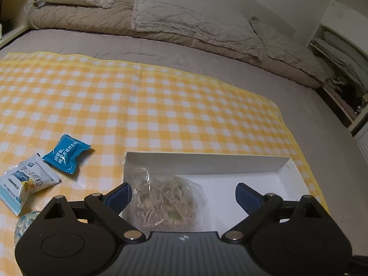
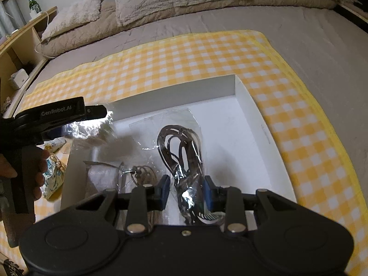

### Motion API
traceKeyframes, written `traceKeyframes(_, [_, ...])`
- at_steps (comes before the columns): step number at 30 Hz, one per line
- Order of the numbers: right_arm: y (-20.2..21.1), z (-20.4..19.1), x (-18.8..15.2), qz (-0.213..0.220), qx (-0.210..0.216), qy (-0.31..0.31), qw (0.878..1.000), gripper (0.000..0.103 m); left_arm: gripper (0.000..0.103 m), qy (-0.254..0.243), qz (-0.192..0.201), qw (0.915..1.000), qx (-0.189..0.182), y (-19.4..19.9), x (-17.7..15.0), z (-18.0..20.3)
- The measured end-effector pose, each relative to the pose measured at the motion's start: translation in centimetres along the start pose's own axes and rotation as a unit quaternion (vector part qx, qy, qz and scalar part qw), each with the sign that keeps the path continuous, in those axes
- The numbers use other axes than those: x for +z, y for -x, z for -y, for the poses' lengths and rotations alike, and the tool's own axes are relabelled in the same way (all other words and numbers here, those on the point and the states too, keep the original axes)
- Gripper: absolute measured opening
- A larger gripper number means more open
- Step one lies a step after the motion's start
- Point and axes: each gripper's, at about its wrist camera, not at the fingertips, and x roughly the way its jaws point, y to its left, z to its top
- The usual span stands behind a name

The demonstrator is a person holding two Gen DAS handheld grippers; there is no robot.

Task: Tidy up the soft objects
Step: 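Open both tools to release the bags in the box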

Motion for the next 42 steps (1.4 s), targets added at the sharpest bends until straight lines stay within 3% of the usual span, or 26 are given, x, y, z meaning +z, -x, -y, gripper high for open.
traceKeyframes(7, [-1.3,-0.6,0.1,-0.018,-0.008,0.006,1.0,0.033,0.097,-0.025,-0.009,0.9996,0.007,0.9,-0.2,0.2])
traceKeyframes(15, [-1.9,-1.1,-0.7,-0.037,-0.017,0.025,0.999,0.059,0.101,-0.052,-0.03,0.9981,0.012,1.5,-1.0,0.8])
traceKeyframes(23, [-1.5,-0.3,-0.7,-0.039,-0.025,0.013,0.999,0.064,0.102,-0.083,-0.043,0.9957,0.004,2.4,-1.8,1.7])
traceKeyframes(32, [-0.1,0.2,-0.9,-0.022,-0.021,0.013,0.999,0.071,0.103,-0.103,-0.041,0.9938,0.002,3.9,-2.5,2.3])
traceKeyframes(42, [2.7,0.2,-0.5,0.031,-0.02,0.024,0.999,0.08,0.103,-0.108,-0.036,0.9934,0.009,6.3,-3.3,2.6])
